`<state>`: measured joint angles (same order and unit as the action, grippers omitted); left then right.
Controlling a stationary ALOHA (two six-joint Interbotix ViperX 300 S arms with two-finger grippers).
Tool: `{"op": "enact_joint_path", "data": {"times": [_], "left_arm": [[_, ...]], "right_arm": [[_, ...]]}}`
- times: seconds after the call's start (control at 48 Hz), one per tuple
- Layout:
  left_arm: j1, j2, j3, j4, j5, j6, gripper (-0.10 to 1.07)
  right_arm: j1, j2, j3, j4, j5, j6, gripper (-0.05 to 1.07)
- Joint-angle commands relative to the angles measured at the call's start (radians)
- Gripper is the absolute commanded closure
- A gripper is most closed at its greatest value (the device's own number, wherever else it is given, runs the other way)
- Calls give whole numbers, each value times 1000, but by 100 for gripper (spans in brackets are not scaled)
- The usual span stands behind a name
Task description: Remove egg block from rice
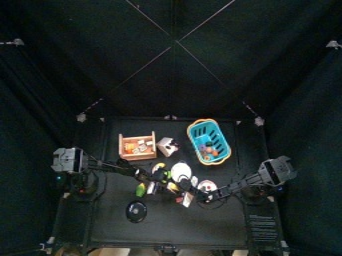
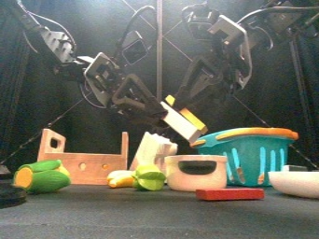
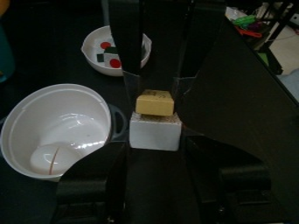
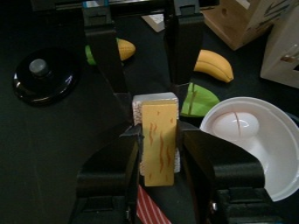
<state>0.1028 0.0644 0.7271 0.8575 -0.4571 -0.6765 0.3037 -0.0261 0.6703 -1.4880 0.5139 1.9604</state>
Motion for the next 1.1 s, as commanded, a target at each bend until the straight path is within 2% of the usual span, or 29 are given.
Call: {"op": "enact_joint_path", "data": {"times": [0.0, 0.417, 1.083], "left_arm": [[5, -23, -6, -3, -3, 0, 42], [18, -25, 8, -3, -3, 0, 42], [49, -97, 80, -21, -3, 2, 42]], "right_arm": [[-3, -21, -20, -2, 5, 0, 43], [5, -44, 3, 40, 48, -2, 43], [9, -46, 8, 55, 57, -2, 43]]}}
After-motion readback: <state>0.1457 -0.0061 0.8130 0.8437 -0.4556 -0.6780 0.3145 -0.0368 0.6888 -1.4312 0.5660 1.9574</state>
